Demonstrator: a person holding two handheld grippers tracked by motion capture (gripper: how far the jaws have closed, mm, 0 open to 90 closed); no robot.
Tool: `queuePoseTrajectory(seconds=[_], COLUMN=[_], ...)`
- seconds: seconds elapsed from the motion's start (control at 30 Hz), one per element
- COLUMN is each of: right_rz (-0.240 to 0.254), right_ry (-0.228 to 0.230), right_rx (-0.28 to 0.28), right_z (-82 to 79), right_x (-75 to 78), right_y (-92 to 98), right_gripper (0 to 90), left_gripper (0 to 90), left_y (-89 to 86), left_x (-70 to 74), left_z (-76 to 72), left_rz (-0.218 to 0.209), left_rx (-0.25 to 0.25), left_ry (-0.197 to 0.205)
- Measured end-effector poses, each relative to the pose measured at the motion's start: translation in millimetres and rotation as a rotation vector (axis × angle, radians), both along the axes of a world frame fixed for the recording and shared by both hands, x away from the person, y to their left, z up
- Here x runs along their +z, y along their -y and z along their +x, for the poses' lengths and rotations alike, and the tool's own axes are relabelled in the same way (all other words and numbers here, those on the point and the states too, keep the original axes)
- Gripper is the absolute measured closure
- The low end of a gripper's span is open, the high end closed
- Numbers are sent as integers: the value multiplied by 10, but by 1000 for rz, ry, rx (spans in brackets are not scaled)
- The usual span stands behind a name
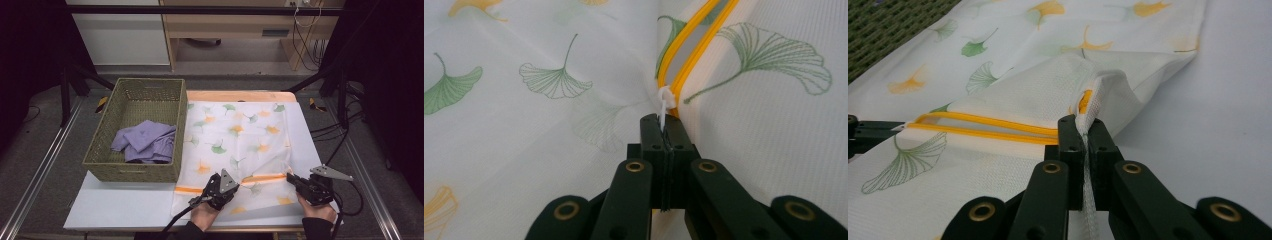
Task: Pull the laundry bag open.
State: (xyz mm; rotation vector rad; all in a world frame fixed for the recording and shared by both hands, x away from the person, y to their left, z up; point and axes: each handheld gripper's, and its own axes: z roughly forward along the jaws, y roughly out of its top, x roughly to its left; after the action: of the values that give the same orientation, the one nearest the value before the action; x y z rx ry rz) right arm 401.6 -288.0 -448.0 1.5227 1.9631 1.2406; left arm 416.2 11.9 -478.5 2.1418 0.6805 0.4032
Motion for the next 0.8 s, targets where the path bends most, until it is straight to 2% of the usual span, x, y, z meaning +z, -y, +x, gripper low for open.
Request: queuePoseTrajectory(seconds=[0.37,0.5,0.8], right_rz=[11,1,10], right_ry=[-3,-5,-3], right_rx=[-2,-5,-2], right_z=[-1,0,-3], right_x=[-12,-12,-16], right_y=[21,9,21], right_gripper=[879,879,879], left_gripper=[890,890,890], left_y=[-191,-254,-300], left_x=[9,15,17], left_z=[11,8,-2], left_rz=[6,9,24], left_rx=[23,33,26], left_ry=[-7,-6,-10])
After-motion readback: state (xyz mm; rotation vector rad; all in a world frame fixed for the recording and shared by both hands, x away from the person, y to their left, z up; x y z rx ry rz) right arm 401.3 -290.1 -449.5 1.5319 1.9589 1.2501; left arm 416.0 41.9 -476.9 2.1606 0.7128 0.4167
